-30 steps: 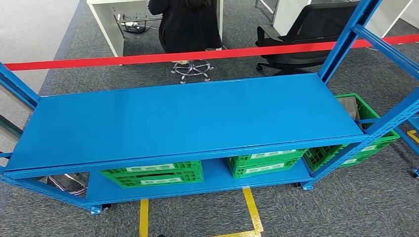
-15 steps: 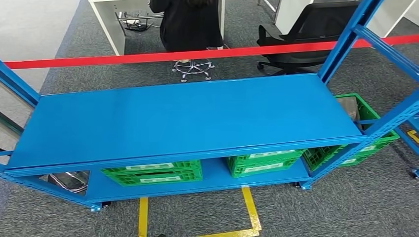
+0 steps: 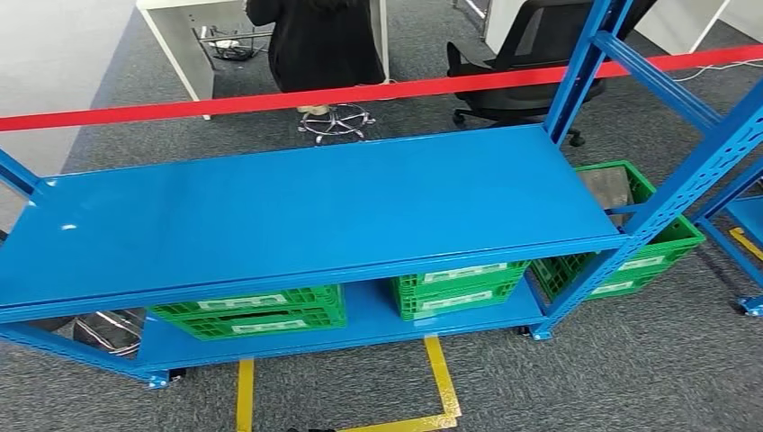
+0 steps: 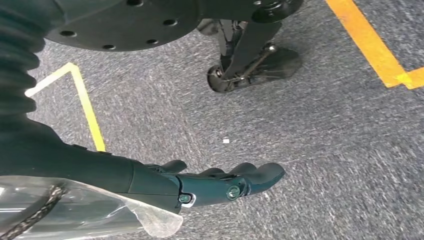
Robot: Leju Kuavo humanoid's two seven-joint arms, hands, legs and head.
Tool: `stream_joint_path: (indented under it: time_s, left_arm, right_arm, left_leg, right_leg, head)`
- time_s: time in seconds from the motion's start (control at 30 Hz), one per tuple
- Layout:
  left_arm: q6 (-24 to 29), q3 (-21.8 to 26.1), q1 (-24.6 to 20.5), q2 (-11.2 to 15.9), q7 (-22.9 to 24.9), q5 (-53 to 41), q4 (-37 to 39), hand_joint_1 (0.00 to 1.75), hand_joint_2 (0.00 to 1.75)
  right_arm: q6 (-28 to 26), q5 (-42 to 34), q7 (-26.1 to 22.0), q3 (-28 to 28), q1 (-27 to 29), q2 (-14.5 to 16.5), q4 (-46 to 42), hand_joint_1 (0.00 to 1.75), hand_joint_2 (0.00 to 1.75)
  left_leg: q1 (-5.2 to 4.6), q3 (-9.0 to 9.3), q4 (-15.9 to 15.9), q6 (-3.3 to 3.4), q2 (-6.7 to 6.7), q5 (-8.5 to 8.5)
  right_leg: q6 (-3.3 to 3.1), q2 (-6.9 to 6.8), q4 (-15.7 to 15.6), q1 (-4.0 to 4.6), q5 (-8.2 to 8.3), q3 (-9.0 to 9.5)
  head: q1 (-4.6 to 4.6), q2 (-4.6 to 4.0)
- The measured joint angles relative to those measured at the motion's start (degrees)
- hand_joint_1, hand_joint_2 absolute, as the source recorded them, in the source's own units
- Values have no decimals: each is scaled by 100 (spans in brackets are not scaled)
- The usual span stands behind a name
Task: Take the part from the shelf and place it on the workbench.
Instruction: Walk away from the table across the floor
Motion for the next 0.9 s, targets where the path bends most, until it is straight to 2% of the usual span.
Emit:
stream_joint_path:
  time_s: [0.03, 0.07, 0.1, 0.13, 0.23, 0.27, 0.33, 0.37, 0.4, 0.43, 0.47, 0.5, 0.57, 0.6, 0.63, 0.73, 0.77, 0.8, 0.87, 0.9]
  left_arm:
    - [9, 8, 2, 3, 0, 0, 0, 0, 175]
    - [16, 14, 6, 4, 0, 0, 0, 0, 175]
    - [24, 17, 14, 9, 0, 6, 0, 0, 175]
    - [28, 17, 23, 15, 4, 25, -1, 0, 175]
    - [-24, -14, 55, 48, 48, 205, -5, 0, 175]
    - [-60, -37, 63, 62, 67, 291, -10, 0, 175]
    - [-148, -101, 74, 93, 103, 474, -36, 0, 175]
    - [-191, -140, 78, 113, 128, 570, -57, 0, 175]
    - [-233, -178, 82, 134, 151, 660, -82, 0, 131]
    - [-272, -216, 87, 156, 172, 743, -112, 0, 87]
    - [-310, -256, 88, 179, 190, 826, -151, 0, 44]
    - [-350, -300, 89, 201, 207, 911, -200, 0, 0]
    - [-439, -406, 80, 246, 251, 1105, -317, 0, 0]
    - [-485, -460, 74, 270, 273, 1207, -370, 0, 0]
    - [-533, -515, 70, 297, 296, 1308, -416, 0, 0]
    - [-669, -678, 94, 382, 366, 1606, -511, 0, 0]
    - [-713, -735, 120, 412, 388, 1705, -531, 0, 0]
    - [-757, -789, 154, 444, 410, 1804, -544, 0, 0]
    - [-846, -892, 239, 506, 457, 1997, -551, 0, 0]
    - [-892, -942, 291, 537, 483, 2093, -551, 0, 0]
  right_arm:
    - [-3, -3, 3, -2, -9, 6, 2, 0, 175]
    - [-8, -4, 8, -4, -22, 10, 4, 0, 175]
    - [-13, -13, 15, -2, -30, 14, 6, 0, 175]
    - [-18, -35, 27, 16, -29, 16, 5, 0, 175]
    - [-4, -234, 85, 205, 7, -16, -11, 0, 175]
    - [8, -332, 109, 298, 19, -39, -16, 0, 175]
    - [44, -548, 165, 501, 52, -101, -25, 0, 175]
    - [65, -657, 196, 610, 84, -130, -26, 0, 131]
    - [88, -761, 225, 720, 128, -157, -26, 0, 87]
    - [105, -858, 254, 825, 178, -181, -26, 0, 44]
    - [121, -952, 279, 930, 234, -207, -26, 0, 0]
    - [138, -1051, 305, 1038, 288, -231, -26, 0, 0]
    - [179, -1276, 361, 1286, 377, -288, -26, 0, 0]
    - [201, -1393, 390, 1419, 410, -313, -26, 0, 0]
    - [221, -1509, 417, 1555, 443, -338, -26, 0, 0]
    - [280, -1849, 505, 1961, 552, -406, -30, 0, 0]
    - [299, -1962, 534, 2096, 575, -427, -38, 0, 0]
    - [320, -2075, 563, 2231, 587, -450, -55, 0, 0]
    - [357, -2292, 615, 2494, 589, -492, -114, 0, 0]
    - [379, -2402, 643, 2627, 588, -515, -158, 0, 0]
  left_leg:
    - [-51, 177, -372, 102, -32, 179]
    - [-93, 324, -702, 187, -61, 315]
    - [-132, 423, -934, 245, -84, 384]
    - [-155, 461, -1041, 276, -99, 388]
    - [-143, 522, -1236, 245, -76, 395]
    - [-127, 551, -1309, 231, -64, 412]
    - [-119, 582, -1382, 212, -43, 438]
    - [-127, 580, -1382, 215, -37, 440]
    - [-138, 577, -1378, 216, -32, 440]
    - [-149, 576, -1374, 216, -29, 440]
    - [-157, 576, -1369, 216, -27, 440]
    - [-163, 578, -1361, 216, -28, 440]
    - [-181, 575, -1335, 201, -29, 439]
    - [-189, 571, -1326, 179, -29, 443]
    - [-193, 567, -1319, 152, -28, 448]
    - [-183, 563, -1317, 51, -33, 453]
    - [-175, 535, -1239, 10, -39, 372]
    - [-162, 468, -1057, -31, -45, 223]
    - [-109, 224, -391, -107, -50, -204]
    - [-79, 102, -45, -137, -50, -366]
  right_leg:
    - [-4, 15, -4, 12, -7, -3]
    - [-1, 31, -5, 28, -16, -3]
    - [13, 40, -7, 28, -18, -12]
    - [34, 43, -13, 21, -17, -27]
    - [118, 28, -41, 7, -35, -40]
    - [140, 21, 41, 10, -111, -83]
    - [172, 13, 543, 12, -404, -326]
    - [185, 12, 907, 13, -568, -500]
    - [196, 12, 1213, 13, -666, -650]
    - [200, 11, 1363, 13, -668, -728]
    - [198, 11, 1307, 15, -563, -706]
    - [186, 9, 1034, 19, -370, -573]
    - [127, -10, 257, 41, -33, -195]
    - [91, -17, -16, 55, 50, -68]
    - [57, -20, -151, 68, 66, -11]
    - [-39, -22, -210, 69, 121, 8]
    - [-75, -30, -232, 53, 154, 21]
    - [-106, -38, -253, 31, 188, 27]
    - [-133, -42, -256, 17, 222, 5]
    - [-132, -42, -254, 14, 231, -10]
  head:
    - [4, 0]
    - [11, 0]
    - [14, 0]
    - [15, 0]
    - [10, 0]
    - [16, 0]
    - [24, 0]
    - [25, 0]
    - [23, 0]
    - [22, 0]
    - [22, 0]
    - [24, 0]
    - [23, 0]
    - [21, 0]
    - [19, 0]
    - [17, 0]
    - [7, 0]
    - [-4, 0]
    - [-24, 0]
    - [-25, 0]
